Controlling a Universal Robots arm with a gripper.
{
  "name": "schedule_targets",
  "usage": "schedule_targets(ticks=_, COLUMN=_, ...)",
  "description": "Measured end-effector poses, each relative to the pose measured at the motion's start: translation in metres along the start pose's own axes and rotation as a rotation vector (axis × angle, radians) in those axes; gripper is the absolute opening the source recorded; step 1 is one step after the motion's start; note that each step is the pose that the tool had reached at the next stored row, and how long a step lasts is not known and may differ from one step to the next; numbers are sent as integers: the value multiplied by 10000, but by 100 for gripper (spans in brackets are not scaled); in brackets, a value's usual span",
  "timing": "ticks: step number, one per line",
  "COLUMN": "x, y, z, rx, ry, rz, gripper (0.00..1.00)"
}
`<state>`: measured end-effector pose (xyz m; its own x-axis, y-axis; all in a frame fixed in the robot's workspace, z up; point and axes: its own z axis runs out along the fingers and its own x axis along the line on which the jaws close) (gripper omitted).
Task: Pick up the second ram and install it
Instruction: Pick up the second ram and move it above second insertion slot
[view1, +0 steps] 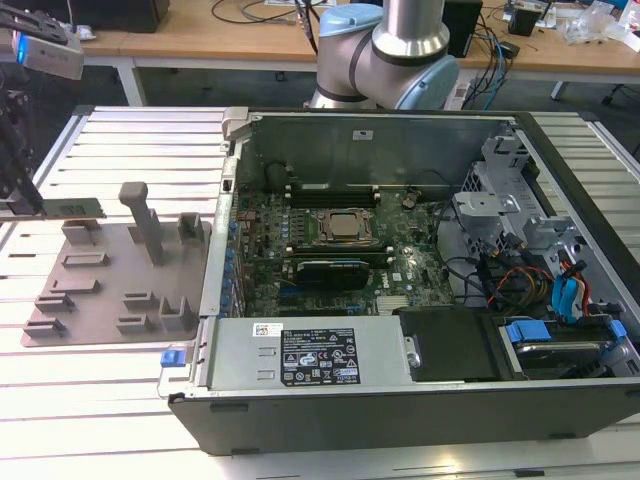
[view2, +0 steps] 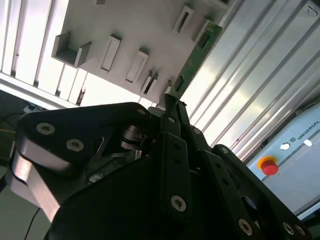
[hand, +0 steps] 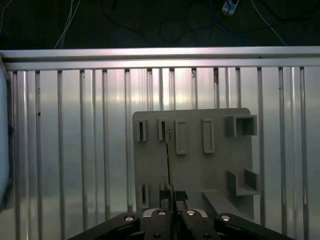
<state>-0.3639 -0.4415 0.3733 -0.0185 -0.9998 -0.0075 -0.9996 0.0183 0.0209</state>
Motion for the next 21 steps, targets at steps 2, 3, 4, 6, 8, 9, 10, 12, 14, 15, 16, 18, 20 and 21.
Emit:
schedule_targets(ticks=2, x=-1, y=1, z=-58, rx=1, ry=0, rz=0, gripper=13)
schedule_targets(ticks=3, x=-1, y=2, z=-79, rx=0, ry=0, rz=0, gripper=13)
schedule_targets(ticks=4, x=-1, y=2, z=-104, rx=0, ry=0, rz=0, gripper=13)
schedule_targets(ticks=6, x=-1, y=3, z=-164, rx=0, ry=0, rz=0, gripper=13)
schedule_targets(ticks=8, x=-2, y=4, z=-212, rx=0, ry=0, rz=0, gripper=13)
schedule_targets(ticks=9, x=-2, y=5, z=-228, rx=0, ry=0, rz=0, gripper=13)
schedule_targets(ticks=10, x=-2, y=5, z=-250, rx=1, ry=-1, rz=0, gripper=13)
schedule_targets(ticks=12, x=-2, y=7, z=-311, rx=1, ry=0, rz=0, gripper=13)
schedule_targets(ticks=14, x=-3, y=7, z=-355, rx=0, ry=1, rz=0, gripper=13)
schedule_targets(ticks=15, x=-3, y=8, z=-379, rx=1, ry=0, rz=0, gripper=13)
schedule_targets(ticks=16, x=-3, y=8, z=-402, rx=0, ry=0, rz=0, gripper=13)
schedule_targets(ticks=18, x=-4, y=10, z=-492, rx=0, ry=0, rz=-1, gripper=13)
schedule_targets(ticks=20, x=-6, y=12, z=-592, rx=1, ry=0, rz=-1, gripper=13)
schedule_targets(ticks=21, x=-6, y=13, z=-602, rx=0, ry=-2, rz=0, gripper=13)
